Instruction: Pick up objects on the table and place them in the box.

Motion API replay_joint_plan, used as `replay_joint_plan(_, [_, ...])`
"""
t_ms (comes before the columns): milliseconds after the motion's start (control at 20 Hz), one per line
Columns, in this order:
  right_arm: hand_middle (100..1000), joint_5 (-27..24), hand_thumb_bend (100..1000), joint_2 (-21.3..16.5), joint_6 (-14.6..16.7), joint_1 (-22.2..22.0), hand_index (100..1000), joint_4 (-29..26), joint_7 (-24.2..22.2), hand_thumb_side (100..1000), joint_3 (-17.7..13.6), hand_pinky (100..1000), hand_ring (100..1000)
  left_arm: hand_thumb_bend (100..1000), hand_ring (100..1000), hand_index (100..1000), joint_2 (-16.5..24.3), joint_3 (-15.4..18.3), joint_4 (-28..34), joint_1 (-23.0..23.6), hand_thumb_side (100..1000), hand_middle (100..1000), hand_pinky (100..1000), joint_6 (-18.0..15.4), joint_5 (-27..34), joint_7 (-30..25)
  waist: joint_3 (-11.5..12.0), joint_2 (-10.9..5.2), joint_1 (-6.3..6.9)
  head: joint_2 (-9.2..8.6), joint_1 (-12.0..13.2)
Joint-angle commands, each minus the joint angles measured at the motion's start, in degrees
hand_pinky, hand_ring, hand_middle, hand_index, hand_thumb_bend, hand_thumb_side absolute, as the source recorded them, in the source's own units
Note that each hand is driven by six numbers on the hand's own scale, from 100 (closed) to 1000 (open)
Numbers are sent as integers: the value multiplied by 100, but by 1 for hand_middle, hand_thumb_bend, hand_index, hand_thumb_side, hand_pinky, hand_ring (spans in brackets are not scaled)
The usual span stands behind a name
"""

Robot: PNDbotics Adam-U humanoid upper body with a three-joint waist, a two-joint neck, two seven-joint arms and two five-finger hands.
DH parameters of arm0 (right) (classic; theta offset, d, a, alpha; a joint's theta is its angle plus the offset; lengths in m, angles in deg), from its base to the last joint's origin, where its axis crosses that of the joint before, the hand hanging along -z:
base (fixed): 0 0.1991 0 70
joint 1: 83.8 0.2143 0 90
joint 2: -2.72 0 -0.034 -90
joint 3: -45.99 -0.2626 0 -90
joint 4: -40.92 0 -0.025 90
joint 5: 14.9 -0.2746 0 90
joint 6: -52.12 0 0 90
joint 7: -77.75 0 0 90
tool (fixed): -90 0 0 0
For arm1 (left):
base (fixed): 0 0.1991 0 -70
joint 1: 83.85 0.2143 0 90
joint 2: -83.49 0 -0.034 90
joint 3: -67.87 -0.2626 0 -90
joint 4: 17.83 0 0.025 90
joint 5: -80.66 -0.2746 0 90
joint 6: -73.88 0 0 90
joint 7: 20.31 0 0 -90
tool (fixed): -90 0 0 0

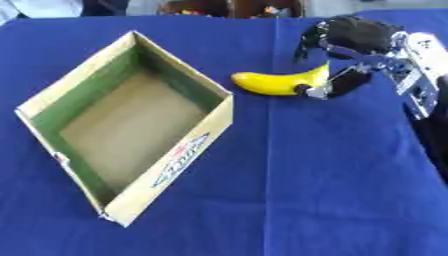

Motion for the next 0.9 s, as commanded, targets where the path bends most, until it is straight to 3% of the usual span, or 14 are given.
replay_joint_plan(50, [534, 37, 344, -45, 86, 149, 734, 38, -34, 492, 15, 501, 679, 100, 799, 927, 142, 33, 111, -53, 864, 845, 707, 4, 21, 2, 13, -2045, -51, 14, 12])
replay_joint_plan(300, [534, 81, 317, -20, 153, 169, 778, 146, -95, 496, 3, 507, 680, 100, 798, 927, 136, 32, 111, -57, 865, 845, 707, 4, 29, -4, 18, -2037, -50, 8, 16])
replay_joint_plan(900, [527, 41, 290, 0, 97, 179, 765, 206, -99, 530, -19, 500, 660, 100, 797, 925, 128, 34, 111, -53, 866, 844, 704, 10, 27, -5, 18, -2023, -55, 2, 26])
